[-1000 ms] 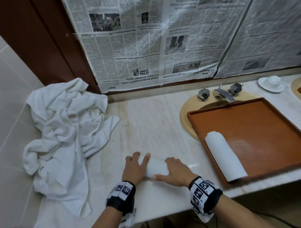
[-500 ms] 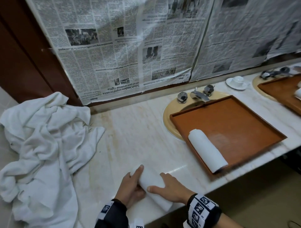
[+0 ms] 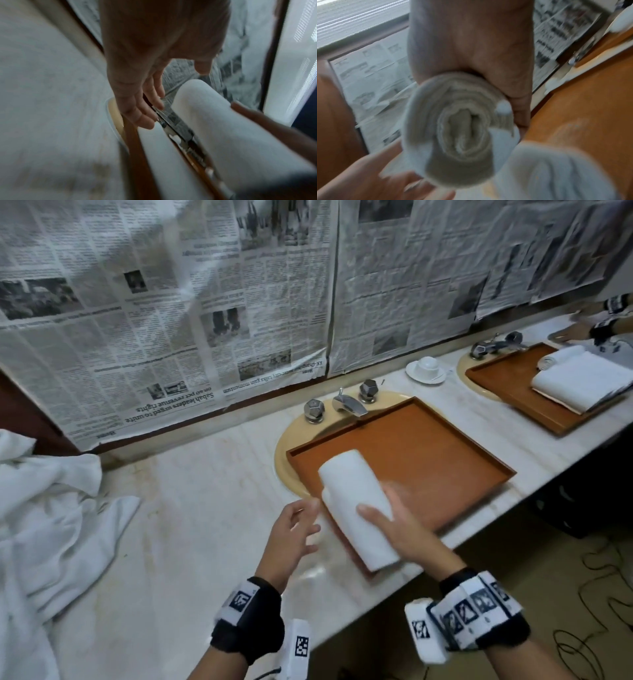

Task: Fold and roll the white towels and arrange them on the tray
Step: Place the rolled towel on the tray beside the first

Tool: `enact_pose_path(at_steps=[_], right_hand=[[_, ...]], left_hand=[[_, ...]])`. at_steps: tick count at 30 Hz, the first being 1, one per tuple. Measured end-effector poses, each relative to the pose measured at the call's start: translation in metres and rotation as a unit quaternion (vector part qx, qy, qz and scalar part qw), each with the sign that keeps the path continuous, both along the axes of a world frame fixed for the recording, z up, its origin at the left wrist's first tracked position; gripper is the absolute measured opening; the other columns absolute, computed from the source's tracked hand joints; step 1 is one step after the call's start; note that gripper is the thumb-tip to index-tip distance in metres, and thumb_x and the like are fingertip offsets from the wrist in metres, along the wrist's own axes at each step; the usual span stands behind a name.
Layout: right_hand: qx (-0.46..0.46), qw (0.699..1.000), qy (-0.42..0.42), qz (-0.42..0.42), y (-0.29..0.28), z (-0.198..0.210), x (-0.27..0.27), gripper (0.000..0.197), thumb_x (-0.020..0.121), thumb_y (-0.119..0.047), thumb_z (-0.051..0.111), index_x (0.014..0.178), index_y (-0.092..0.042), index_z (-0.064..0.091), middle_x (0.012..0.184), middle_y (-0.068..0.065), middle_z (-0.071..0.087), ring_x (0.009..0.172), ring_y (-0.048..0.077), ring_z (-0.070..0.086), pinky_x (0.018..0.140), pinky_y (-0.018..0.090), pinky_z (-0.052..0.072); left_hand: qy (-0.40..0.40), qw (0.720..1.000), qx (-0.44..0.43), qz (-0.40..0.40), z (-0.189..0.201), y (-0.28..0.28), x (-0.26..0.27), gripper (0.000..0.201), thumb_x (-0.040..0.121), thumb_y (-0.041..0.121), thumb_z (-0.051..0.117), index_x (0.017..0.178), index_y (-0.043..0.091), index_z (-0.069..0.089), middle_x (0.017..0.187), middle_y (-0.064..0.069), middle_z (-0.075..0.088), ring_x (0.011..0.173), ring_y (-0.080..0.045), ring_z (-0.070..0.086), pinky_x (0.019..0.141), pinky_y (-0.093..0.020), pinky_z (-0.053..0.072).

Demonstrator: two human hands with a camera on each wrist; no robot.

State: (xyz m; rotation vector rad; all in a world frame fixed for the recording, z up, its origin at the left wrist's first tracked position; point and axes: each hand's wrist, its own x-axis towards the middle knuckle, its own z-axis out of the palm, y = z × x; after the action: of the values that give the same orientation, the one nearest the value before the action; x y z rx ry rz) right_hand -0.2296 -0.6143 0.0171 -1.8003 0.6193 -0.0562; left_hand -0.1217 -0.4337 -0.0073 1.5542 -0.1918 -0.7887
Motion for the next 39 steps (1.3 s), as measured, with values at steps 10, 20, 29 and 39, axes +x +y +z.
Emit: enact_pose_path(at_steps=[10, 20, 29, 39], right_hand=[[-0.045, 0.993, 0.089, 0.063, -0.117, -0.06, 0.017, 0.051, 0.096, -0.05, 0.057, 0.138, -0.026, 0.043, 0.129, -0.002, 0.055, 0.112, 0.015, 0.057, 0.1, 0.045, 0.048], [-0.108, 0.986, 0.095, 0.083, -0.118, -0.08, 0.009, 0.046, 0.098, -0.05, 0.05, 0.137, -0.025, 0.053, 0.128, -0.007, 0.056, 0.114, 0.016, 0.054, 0.095, 0.034, 0.045], [-0.119, 0.982, 0.1, 0.104, -0.121, -0.084, 0.011, 0.051, 0.097, -0.058, 0.046, 0.136, -0.026, 0.053, 0.131, -0.006, 0.055, 0.113, 0.015, 0.055, 0.096, 0.04, 0.049], [-0.149, 0.982, 0.087, 0.077, -0.119, -0.074, 0.002, 0.059, 0.092, -0.068, 0.044, 0.143, -0.039, 0.04, 0.139, -0.007, 0.045, 0.124, 0.018, 0.048, 0.102, 0.049, 0.045]], left_hand=[[-0.212, 0.961, 0.15, -0.094, -0.077, -0.064, -0.037, 0.109, 0.067, 0.072, 0.076, 0.153, 0.038, 0.017, 0.158, 0.013, 0.016, 0.143, -0.006, 0.022, 0.119, -0.034, 0.024], [-0.088, 0.992, 0.085, -0.009, -0.091, -0.077, -0.046, 0.105, 0.058, 0.057, 0.092, 0.138, 0.065, 0.024, 0.151, 0.017, 0.031, 0.129, -0.026, 0.053, 0.091, -0.051, 0.056], [-0.067, 0.993, 0.093, 0.002, -0.086, -0.08, -0.045, 0.104, 0.054, 0.051, 0.096, 0.133, 0.063, 0.03, 0.149, 0.008, 0.037, 0.127, -0.029, 0.055, 0.087, -0.05, 0.058], [-0.105, 0.988, 0.111, -0.013, -0.08, -0.072, -0.041, 0.088, 0.064, 0.073, 0.077, 0.136, 0.056, 0.029, 0.148, 0.012, 0.038, 0.13, -0.019, 0.052, 0.097, -0.05, 0.054]])
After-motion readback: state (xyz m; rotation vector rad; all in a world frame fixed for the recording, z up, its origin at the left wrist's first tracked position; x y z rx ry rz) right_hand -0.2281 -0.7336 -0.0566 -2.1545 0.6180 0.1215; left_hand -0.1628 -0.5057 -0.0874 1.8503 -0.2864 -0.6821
